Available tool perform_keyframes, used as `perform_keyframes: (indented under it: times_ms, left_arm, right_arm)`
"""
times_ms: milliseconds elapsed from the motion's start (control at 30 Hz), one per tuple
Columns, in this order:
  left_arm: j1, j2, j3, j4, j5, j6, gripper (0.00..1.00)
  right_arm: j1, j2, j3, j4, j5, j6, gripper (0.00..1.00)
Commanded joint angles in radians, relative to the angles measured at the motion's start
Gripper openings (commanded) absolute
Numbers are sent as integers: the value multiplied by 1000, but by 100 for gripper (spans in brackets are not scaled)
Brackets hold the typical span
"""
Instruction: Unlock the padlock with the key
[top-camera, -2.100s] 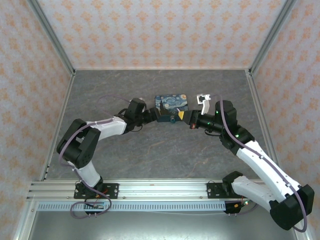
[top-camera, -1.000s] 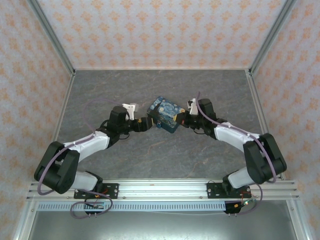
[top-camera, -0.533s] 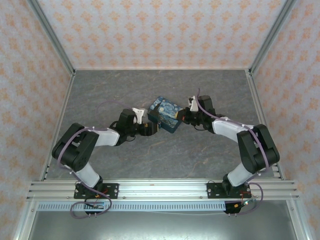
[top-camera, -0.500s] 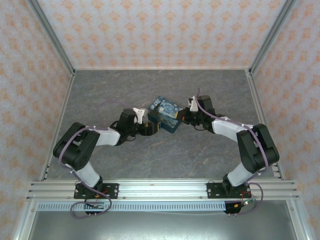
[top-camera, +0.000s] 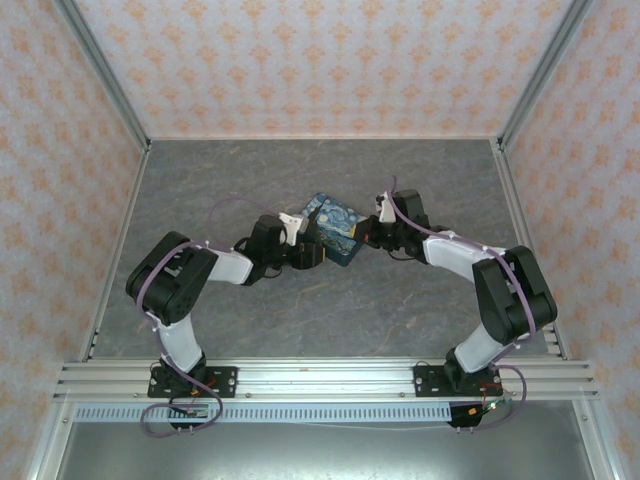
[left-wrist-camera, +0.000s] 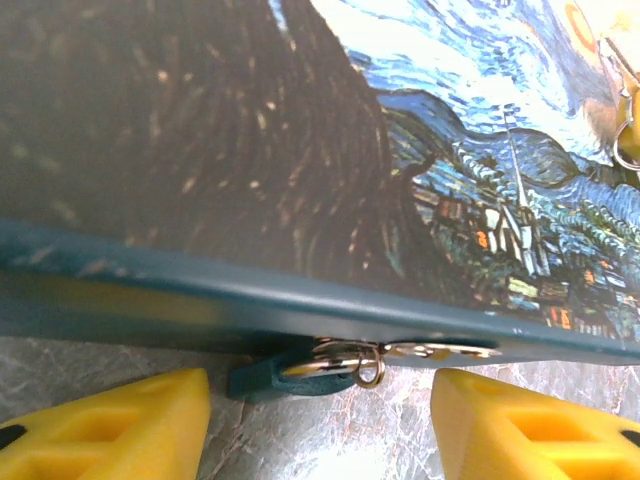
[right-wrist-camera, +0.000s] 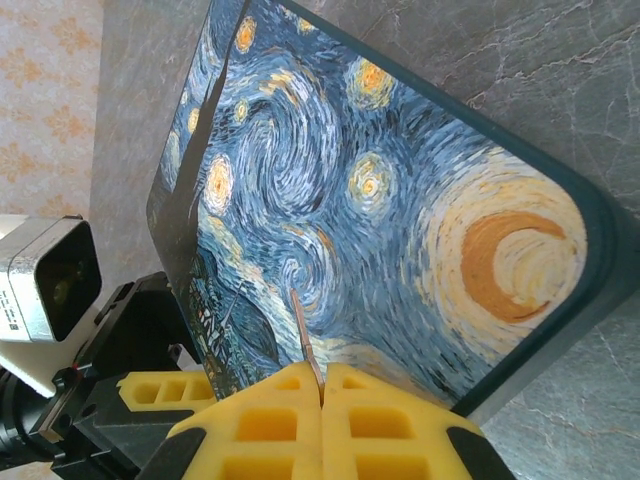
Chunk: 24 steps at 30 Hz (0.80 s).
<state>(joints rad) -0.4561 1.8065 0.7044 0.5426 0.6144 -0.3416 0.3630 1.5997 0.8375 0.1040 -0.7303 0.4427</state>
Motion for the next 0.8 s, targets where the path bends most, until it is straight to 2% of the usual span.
perform_keyframes:
  times_ms: [0, 333, 500, 767]
  left_arm:
    - [-14, 18, 31, -10, -16, 49, 58]
    - [-25, 56, 48, -3, -4, 34, 50]
    - [-42, 42, 42, 4, -3, -15, 47]
    - [-61, 43, 40, 12, -58, -69, 45]
  right_arm:
    - [-6, 14, 29, -17, 19, -31, 0]
    - [-6, 28, 25, -6, 14, -27, 0]
    - [-6, 27, 17, -1, 11, -20, 0]
    - [-6, 26, -5, 33, 0, 2, 0]
